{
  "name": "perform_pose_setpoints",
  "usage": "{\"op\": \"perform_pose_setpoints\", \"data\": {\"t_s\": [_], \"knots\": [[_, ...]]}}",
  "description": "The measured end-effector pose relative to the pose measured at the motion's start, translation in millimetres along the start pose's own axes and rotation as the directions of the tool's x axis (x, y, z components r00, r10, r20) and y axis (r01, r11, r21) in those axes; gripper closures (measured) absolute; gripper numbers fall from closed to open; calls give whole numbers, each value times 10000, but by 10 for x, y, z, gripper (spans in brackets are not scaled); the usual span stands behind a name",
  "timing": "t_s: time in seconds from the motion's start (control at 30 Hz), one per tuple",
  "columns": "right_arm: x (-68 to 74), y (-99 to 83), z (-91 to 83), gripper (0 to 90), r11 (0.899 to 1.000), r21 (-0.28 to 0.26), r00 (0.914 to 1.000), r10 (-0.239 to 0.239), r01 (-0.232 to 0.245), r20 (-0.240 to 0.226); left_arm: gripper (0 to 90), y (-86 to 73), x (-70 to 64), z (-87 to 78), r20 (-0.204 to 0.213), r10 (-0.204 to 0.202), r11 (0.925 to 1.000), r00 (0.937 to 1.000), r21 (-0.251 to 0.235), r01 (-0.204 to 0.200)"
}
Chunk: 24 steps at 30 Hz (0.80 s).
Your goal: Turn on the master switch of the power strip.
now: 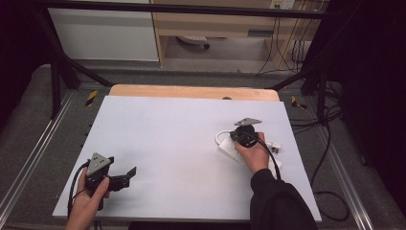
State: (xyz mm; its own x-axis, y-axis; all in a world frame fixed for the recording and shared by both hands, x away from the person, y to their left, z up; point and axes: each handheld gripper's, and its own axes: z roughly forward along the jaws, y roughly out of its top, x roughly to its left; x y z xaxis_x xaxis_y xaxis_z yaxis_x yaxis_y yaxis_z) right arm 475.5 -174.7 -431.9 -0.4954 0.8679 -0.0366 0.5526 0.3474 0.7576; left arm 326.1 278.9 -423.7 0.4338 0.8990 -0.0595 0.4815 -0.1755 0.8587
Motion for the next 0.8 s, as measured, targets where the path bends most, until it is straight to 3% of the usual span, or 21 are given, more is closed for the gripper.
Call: {"op": "perform_pose_setpoints", "data": {"t_s": [0.8], "knots": [[-2, 2, 4, 900, 9999, 104, 10000, 17, -17, -10, 68, -2, 0, 3, -21, -20, 10000, 10000, 40, 20]]}}
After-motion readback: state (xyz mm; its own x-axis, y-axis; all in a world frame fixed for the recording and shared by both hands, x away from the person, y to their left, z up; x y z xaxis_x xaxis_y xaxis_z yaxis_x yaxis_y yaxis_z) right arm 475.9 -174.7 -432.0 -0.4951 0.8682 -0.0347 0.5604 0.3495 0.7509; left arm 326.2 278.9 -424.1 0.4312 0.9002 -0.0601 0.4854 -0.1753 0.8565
